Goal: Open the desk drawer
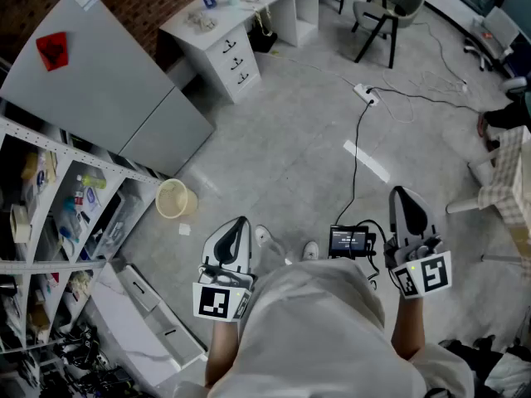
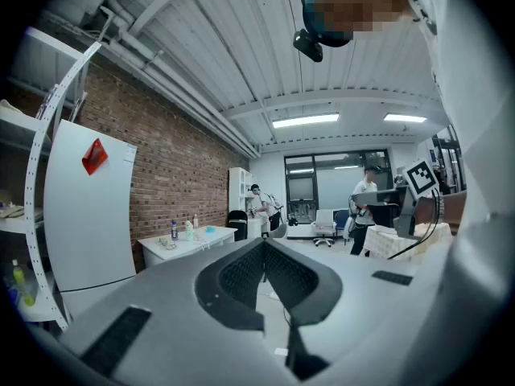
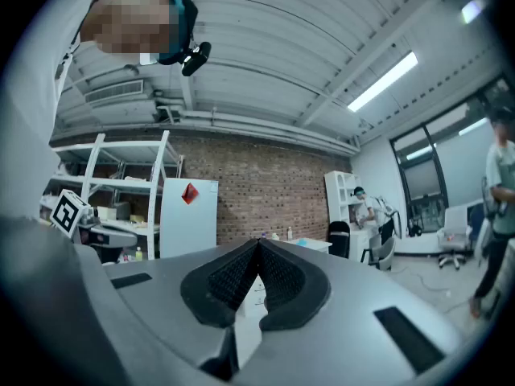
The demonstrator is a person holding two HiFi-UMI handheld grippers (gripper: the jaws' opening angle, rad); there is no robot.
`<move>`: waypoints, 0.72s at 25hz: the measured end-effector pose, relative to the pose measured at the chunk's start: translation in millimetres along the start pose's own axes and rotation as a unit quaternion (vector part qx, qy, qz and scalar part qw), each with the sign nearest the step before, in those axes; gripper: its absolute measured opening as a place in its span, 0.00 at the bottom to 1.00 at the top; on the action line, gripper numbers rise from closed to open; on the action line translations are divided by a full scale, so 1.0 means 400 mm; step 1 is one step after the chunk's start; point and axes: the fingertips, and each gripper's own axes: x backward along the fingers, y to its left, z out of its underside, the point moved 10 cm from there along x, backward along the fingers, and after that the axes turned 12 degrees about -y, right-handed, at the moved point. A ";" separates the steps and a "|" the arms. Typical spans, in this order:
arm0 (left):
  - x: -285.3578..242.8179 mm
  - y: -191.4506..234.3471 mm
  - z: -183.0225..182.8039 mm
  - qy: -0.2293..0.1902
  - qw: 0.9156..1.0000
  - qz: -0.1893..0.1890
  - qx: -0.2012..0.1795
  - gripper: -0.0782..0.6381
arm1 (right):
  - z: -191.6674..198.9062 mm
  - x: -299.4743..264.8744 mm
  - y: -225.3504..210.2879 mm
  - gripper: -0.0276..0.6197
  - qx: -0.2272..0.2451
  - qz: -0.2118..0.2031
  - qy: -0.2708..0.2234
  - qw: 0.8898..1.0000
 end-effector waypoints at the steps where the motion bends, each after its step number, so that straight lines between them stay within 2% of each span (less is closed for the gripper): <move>1: 0.001 0.002 -0.006 -0.004 1.000 -0.006 0.007 0.12 | -0.030 0.006 -0.022 0.08 0.030 -0.003 0.001 1.000; 3: 0.002 0.008 -0.017 -0.014 1.000 -0.017 0.021 0.12 | -0.096 0.015 -0.069 0.08 0.076 -0.006 -0.004 0.997; 5: 0.002 0.019 -0.022 -0.021 0.999 -0.024 0.032 0.12 | -0.174 0.020 -0.112 0.08 0.089 -0.005 -0.021 0.996; 7: 0.010 0.028 -0.023 -0.023 0.999 -0.032 0.035 0.12 | -0.240 0.014 -0.134 0.08 0.072 -0.011 -0.046 0.996; 9: 0.026 0.028 -0.027 -0.021 0.998 -0.039 0.036 0.12 | -0.258 0.001 -0.123 0.08 0.039 -0.026 -0.066 0.997; 11: 0.040 0.021 -0.033 -0.022 0.998 -0.043 0.042 0.12 | -0.212 -0.014 -0.083 0.08 -0.006 -0.040 -0.066 0.997; 13: 0.043 0.017 -0.040 -0.024 0.998 -0.041 0.047 0.12 | -0.139 -0.031 -0.021 0.08 -0.045 -0.054 -0.045 0.997; 18: 0.041 0.010 -0.027 -0.023 0.998 -0.031 0.045 0.12 | -0.034 -0.039 0.087 0.08 -0.080 -0.079 -0.004 0.994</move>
